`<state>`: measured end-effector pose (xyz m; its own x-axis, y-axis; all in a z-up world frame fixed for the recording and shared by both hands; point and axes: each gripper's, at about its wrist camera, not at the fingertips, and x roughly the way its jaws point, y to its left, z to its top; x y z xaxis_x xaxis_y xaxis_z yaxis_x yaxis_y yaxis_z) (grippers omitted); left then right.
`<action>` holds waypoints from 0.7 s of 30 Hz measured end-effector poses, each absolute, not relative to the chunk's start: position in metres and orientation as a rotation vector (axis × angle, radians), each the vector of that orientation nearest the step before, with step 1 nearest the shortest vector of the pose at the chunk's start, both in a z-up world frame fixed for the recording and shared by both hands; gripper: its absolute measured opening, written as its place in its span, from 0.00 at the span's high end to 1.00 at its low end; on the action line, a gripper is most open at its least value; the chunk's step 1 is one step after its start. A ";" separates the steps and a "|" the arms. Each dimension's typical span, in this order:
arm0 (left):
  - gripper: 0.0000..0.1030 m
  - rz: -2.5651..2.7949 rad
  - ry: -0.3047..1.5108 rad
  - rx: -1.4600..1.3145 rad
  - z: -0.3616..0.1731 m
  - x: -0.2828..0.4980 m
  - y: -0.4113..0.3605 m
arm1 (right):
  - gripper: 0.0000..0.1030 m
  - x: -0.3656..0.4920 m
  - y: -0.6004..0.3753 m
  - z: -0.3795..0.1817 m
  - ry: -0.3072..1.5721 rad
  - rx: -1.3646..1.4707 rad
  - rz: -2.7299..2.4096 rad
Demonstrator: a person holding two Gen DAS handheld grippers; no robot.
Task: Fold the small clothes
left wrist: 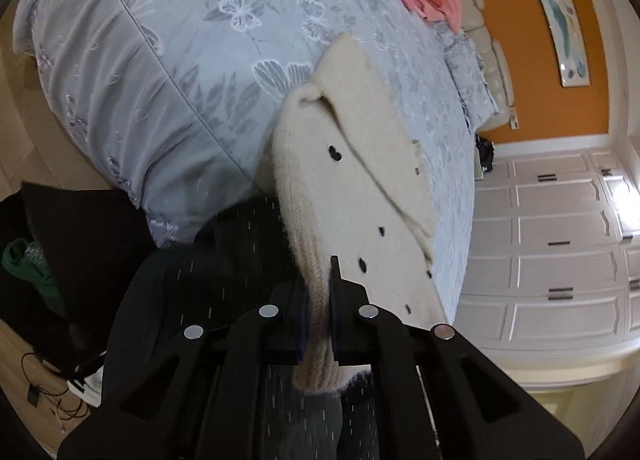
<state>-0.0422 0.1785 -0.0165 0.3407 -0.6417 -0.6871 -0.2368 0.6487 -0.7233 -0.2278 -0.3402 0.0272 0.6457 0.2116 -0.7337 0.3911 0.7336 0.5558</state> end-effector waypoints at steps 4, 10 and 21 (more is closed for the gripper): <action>0.93 -0.332 1.193 -0.910 0.017 -0.055 0.181 | 0.94 -0.252 -0.335 0.053 0.826 0.812 -0.107; 0.93 -0.390 1.045 -0.942 0.056 -0.007 0.179 | 0.94 -0.209 -0.370 0.092 0.654 0.781 -0.049; 0.93 -0.267 1.008 -0.814 0.006 0.188 0.094 | 0.94 0.008 -0.448 0.007 0.694 0.901 -0.131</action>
